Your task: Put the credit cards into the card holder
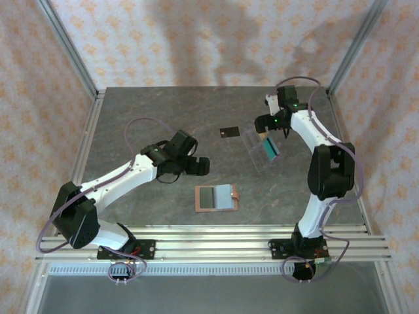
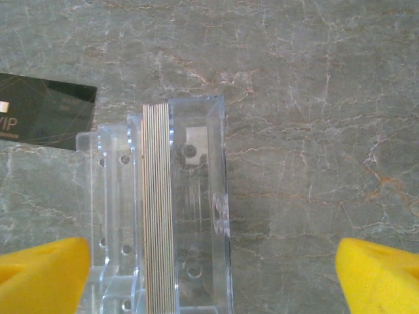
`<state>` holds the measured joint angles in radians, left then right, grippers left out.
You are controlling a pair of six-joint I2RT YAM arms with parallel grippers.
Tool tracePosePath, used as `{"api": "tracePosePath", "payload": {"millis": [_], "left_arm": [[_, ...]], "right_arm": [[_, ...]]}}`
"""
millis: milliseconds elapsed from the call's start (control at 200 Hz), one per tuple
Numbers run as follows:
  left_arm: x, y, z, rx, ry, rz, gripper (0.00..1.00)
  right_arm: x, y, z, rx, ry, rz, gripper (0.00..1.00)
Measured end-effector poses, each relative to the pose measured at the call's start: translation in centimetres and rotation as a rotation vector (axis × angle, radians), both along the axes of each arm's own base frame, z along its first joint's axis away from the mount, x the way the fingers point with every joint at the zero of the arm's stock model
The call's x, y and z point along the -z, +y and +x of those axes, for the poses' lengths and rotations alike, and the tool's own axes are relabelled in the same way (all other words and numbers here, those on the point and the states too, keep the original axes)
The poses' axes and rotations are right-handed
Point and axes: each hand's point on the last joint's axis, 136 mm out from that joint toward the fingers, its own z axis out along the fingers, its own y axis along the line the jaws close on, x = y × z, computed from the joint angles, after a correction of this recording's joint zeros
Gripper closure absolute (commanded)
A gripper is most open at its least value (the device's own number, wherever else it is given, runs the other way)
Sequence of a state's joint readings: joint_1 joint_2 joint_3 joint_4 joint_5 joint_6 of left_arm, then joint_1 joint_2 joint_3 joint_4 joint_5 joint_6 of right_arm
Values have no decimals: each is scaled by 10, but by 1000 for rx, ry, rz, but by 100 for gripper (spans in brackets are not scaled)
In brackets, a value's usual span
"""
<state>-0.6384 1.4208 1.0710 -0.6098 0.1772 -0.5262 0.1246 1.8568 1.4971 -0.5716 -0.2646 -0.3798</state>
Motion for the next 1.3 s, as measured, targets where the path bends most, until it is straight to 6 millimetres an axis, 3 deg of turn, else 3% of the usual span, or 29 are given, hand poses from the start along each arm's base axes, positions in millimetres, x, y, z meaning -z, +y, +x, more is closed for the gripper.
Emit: {"api": "tracePosePath", "payload": {"millis": [365,636,811,1046,1157,1302], "left_arm": [[0,0,0,0,-1,-1,4],[0,0,0,0,-1,0,4],[0,0,0,0,-1,0,4],[0,0,0,0,-1,0,4],[0,0,0,0,-1,0,4],[0,0,0,0,-1,0,4]], "right_arm": [[31,-11,9,17,-7,-113,1],[33,-14,11,21,-32,-139,1],[24,-21,11,42,-59,-172,1],[-7,-30,12,72,-141,-212,0],[-12,-32,13,73,-156,-223,3],[-11,-32,13,71,-153,-225,19]]}}
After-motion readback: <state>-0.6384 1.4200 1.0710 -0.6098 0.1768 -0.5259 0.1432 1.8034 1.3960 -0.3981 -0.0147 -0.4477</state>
